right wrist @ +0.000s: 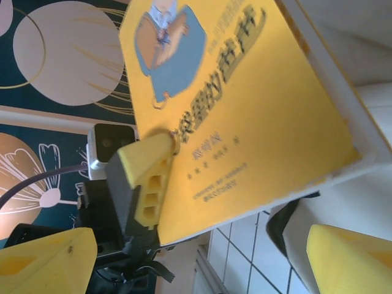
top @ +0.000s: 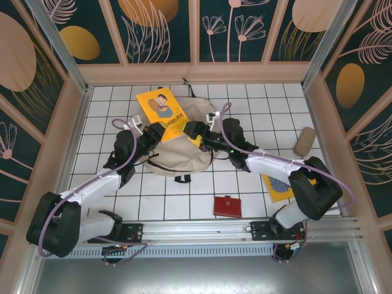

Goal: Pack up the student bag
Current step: Pass the book.

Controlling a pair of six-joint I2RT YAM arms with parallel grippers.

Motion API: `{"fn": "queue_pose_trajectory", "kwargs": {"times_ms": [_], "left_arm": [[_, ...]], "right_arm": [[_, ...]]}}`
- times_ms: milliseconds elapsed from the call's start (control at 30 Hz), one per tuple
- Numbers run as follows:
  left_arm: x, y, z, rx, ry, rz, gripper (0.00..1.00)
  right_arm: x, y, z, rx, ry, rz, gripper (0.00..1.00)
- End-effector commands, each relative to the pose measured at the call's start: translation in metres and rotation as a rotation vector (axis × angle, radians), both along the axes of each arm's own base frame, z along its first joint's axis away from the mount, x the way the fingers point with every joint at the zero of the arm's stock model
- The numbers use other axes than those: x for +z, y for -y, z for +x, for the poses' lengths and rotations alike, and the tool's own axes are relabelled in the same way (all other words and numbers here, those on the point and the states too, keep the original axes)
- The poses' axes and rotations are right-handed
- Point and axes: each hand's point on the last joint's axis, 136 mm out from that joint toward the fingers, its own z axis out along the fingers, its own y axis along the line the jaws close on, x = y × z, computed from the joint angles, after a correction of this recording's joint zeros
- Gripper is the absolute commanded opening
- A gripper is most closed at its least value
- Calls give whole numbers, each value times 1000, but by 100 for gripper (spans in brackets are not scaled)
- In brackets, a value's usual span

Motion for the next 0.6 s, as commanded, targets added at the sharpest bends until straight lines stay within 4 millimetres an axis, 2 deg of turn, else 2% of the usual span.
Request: {"fn": "queue_pose_trajectory", "kwargs": {"times_ms": [0,167,400,567], "left_arm": [[64,-13,-3,55,198,-111,0],[75,-18,-9,70,215,-150,0],[88,-15,-13,39,215,-222,0],[91,-17,-14,46,207,-258,0]], "right_arm": [[36,-11,8,-57,40,126,89],[37,-23,8,-46,20,167,89],[66,-42,17,7,40,319,86],[75,-47,24,7,47,366,84]]}}
